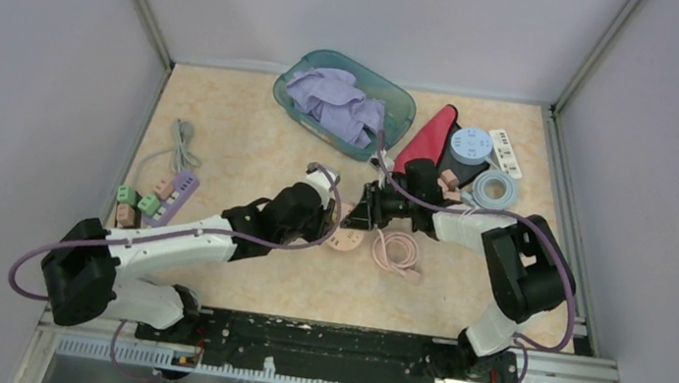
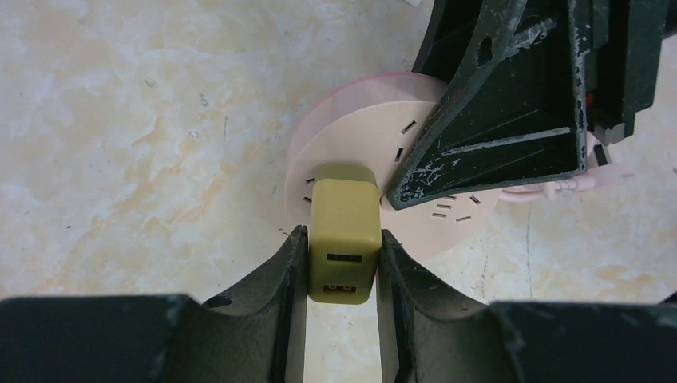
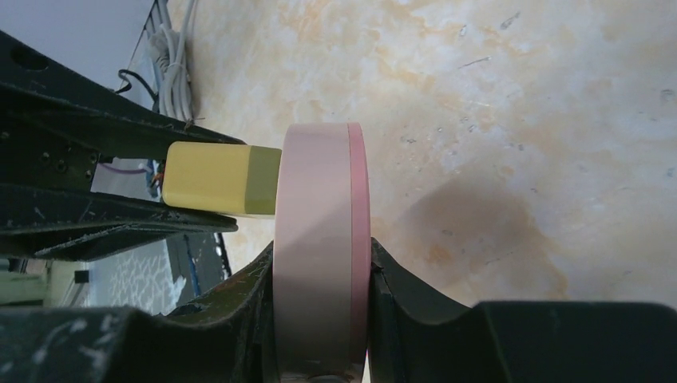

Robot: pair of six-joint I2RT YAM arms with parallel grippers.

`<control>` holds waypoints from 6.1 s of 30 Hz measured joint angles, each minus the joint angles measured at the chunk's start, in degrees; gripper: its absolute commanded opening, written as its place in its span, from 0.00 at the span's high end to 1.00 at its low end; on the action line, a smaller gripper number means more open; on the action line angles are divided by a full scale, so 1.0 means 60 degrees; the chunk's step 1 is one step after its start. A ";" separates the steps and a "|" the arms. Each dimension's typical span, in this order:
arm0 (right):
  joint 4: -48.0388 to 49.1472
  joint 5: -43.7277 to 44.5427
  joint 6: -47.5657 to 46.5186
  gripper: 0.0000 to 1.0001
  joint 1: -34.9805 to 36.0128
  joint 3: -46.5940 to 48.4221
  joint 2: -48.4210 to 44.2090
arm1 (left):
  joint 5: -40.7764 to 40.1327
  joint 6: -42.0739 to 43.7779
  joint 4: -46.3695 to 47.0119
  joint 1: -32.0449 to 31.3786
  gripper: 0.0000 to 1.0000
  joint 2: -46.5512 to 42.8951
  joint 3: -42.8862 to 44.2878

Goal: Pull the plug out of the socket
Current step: Remove the plug from the socket, then place the plug at the center of the board.

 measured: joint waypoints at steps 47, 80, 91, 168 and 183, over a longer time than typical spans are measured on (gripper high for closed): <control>-0.0138 -0.0696 0.0127 1.00 0.0149 0.0055 0.0106 | -0.2637 -0.2277 -0.2204 -0.1453 1.00 0.0390 0.1082; -0.0237 -0.0492 0.0095 1.00 0.0240 0.0426 0.0087 | -0.2991 -0.2827 -0.4721 -0.1468 0.99 0.1268 0.3031; -0.0295 -0.1202 0.0106 1.00 0.0346 0.0433 0.0062 | -0.1676 -0.1741 -0.3053 -0.1282 1.00 -0.1282 0.0998; -0.3020 -0.0171 -0.4397 0.01 -0.1293 0.1177 -0.2543 | 0.1898 -0.1392 0.2881 -0.1475 1.00 -0.5118 -0.3595; -0.6288 -0.5027 -1.0244 0.05 -0.0976 0.0477 -0.3825 | 0.5271 0.1636 0.5388 -0.0171 0.99 -0.5315 -0.4670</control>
